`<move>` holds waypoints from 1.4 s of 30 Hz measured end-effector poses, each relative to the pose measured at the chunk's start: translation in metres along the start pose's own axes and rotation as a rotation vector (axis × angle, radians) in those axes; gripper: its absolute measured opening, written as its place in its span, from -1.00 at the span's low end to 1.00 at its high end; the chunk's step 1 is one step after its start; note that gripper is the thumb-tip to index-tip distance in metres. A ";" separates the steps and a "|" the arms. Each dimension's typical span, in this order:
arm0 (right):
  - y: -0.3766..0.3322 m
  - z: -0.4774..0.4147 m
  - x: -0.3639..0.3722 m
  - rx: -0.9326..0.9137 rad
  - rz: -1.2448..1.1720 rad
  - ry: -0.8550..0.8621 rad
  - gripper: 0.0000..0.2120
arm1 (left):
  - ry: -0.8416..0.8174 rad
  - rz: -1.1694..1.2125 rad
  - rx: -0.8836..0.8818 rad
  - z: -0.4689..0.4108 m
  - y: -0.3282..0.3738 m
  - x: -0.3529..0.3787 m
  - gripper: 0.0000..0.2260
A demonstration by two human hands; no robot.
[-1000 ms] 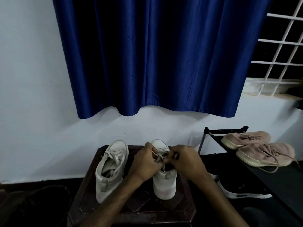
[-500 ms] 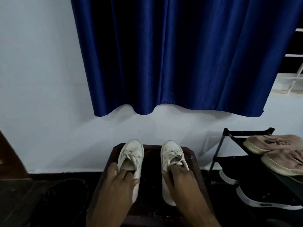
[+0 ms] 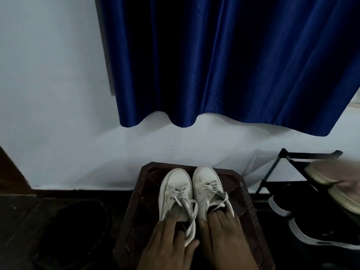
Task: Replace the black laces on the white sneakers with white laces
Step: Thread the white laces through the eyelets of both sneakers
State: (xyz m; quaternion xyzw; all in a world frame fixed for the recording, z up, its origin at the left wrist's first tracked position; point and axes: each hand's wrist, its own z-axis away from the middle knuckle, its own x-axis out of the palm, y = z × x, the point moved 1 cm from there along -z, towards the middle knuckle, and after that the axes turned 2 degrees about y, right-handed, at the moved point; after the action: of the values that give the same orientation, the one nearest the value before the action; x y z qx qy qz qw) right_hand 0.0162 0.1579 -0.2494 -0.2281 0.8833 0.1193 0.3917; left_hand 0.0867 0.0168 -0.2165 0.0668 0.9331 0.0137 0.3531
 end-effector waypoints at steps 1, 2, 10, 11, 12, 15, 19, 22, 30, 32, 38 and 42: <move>-0.002 -0.003 -0.001 0.013 0.005 -0.011 -0.67 | -0.005 -0.015 0.005 0.000 0.000 0.005 -0.50; -0.004 -0.005 -0.002 0.028 0.013 -0.025 -0.67 | -0.034 -0.017 0.006 -0.001 0.000 0.009 -0.56; -0.027 -0.020 -0.025 0.144 -0.069 -0.154 -0.71 | -0.193 0.006 -0.030 0.007 -0.008 0.027 -0.74; -0.028 -0.022 -0.026 0.153 -0.083 -0.183 -0.71 | -0.205 0.011 -0.016 0.005 -0.011 0.026 -0.68; -0.027 -0.023 -0.028 0.162 -0.086 -0.233 -0.71 | -0.253 0.016 -0.002 0.004 -0.011 0.023 -0.58; -0.026 -0.020 -0.038 0.143 -0.084 -0.327 -0.75 | -0.372 0.040 0.032 0.003 -0.010 0.011 -0.39; -0.024 -0.025 -0.053 0.111 -0.112 -0.378 -0.79 | -0.398 0.104 0.018 -0.001 -0.008 0.002 -0.37; -0.024 -0.023 -0.061 0.108 -0.122 -0.406 -0.78 | -0.407 0.174 -0.007 0.003 -0.005 -0.004 -0.37; -0.020 -0.025 -0.062 -0.030 -0.173 -0.476 -0.58 | -0.357 0.309 0.032 0.006 -0.018 0.006 -0.35; -0.018 -0.029 -0.062 -0.057 -0.172 -0.520 -0.45 | -0.344 0.352 0.044 0.003 -0.024 0.008 -0.46; -0.022 -0.027 -0.060 -0.010 -0.094 -0.442 -0.39 | -0.294 0.398 0.103 -0.008 -0.027 0.005 -0.79; -0.025 -0.023 -0.065 0.021 -0.096 -0.438 -0.49 | -0.359 0.403 0.183 -0.010 -0.029 0.006 -0.54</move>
State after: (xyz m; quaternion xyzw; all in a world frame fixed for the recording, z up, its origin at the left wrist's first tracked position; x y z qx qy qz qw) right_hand 0.0520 0.1475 -0.1860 -0.2343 0.7665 0.1380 0.5819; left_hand 0.0722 -0.0105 -0.2152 0.2839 0.8209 -0.0126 0.4954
